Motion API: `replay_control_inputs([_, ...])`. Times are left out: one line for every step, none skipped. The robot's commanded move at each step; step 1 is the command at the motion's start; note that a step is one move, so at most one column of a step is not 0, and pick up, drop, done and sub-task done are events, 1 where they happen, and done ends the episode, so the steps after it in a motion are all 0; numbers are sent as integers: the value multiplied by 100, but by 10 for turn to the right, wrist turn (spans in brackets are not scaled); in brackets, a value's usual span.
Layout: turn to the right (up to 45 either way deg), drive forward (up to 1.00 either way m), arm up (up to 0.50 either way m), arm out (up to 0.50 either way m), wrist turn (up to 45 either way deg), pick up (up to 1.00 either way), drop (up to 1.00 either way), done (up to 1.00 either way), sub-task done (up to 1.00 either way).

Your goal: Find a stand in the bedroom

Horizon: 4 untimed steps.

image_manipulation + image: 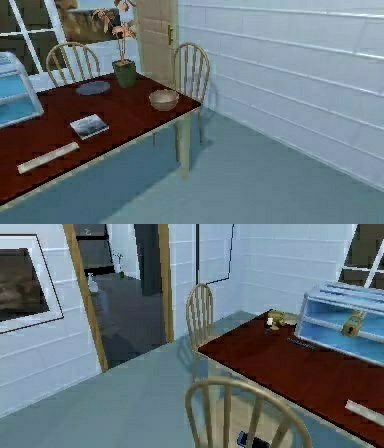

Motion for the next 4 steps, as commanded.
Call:
replay_control_inputs([-330, 0, 0, 0, 0, 0, 0, 0, 0])
replay_control_inputs([0, 60, 0, 0, 0, 0, 0, 0, 0])
replay_control_inputs([210, 0, 0, 0, 0, 0, 0, 0, 0])
replay_control_inputs([0, 100, 0, 0, 0, 0, 0, 0, 0])
